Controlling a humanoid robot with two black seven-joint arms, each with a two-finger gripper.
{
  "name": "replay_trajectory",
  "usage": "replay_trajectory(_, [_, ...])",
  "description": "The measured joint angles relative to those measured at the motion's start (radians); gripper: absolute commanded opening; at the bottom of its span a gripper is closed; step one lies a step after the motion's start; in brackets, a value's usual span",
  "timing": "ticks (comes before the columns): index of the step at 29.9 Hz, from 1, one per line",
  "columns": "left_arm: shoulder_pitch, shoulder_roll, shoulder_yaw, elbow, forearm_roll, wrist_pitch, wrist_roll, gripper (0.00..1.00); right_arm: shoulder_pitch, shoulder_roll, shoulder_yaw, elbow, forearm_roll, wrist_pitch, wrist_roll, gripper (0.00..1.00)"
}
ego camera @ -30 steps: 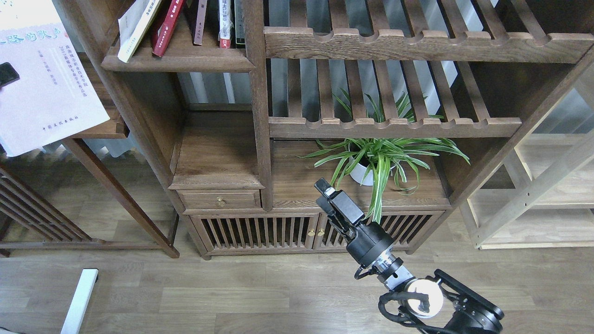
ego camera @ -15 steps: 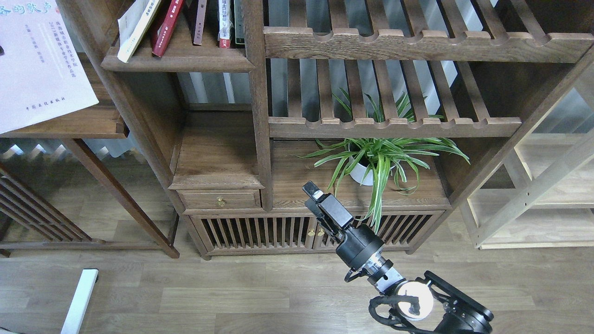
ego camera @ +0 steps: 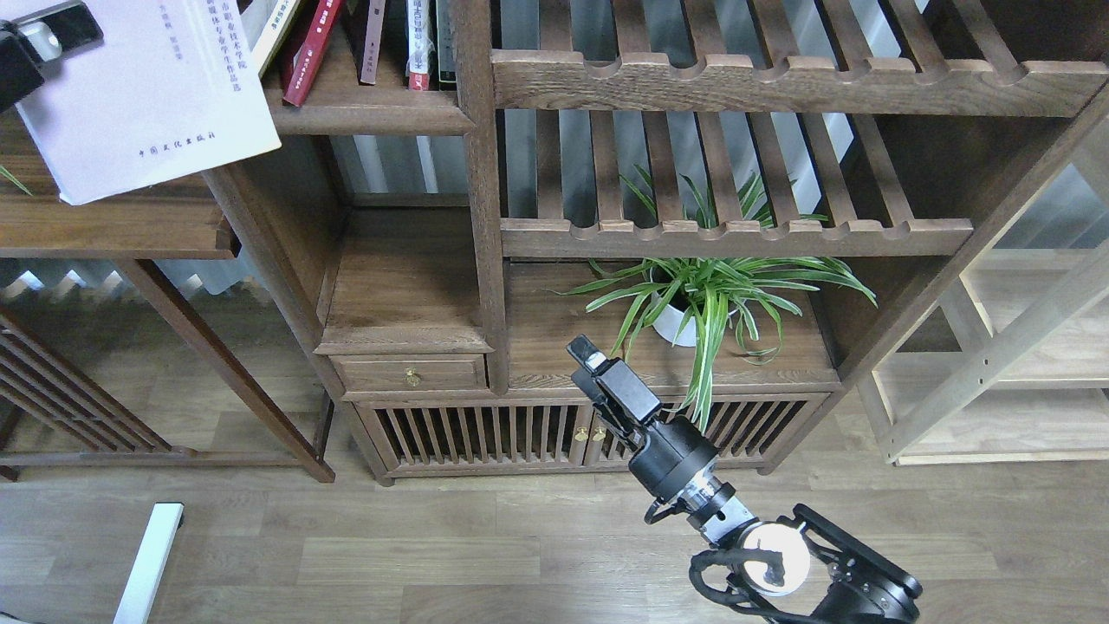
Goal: Organize books on shelf
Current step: 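Push the white book onto the top shelf beside the other books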
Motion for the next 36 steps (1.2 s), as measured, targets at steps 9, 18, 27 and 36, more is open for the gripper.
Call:
replay_trajectory(9, [0.006,-0.223,-0.103,-0.072,0.268,0.025,-0.047,0.00,0.000,0.020,-0.001,-0.006,0.003,0.000,0.000,0.99])
replay_trajectory(18, [0.016,-0.566,-0.213,-0.102,0.541,0.135,-0.036,0.00,-0.003,0.001,0.031,-0.006,0.009,0.000,0.001,0.99])
replay_trajectory(27, [0.081,-0.675,-0.312,-0.105,0.588,0.140,-0.009,0.00,0.000,0.005,0.038,-0.014,0.010,0.000,0.001,0.99])
replay_trajectory(36, [0.120,-0.678,-0.393,-0.105,0.587,0.117,0.014,0.00,0.000,0.011,0.037,-0.021,0.010,0.000,0.001,0.99])
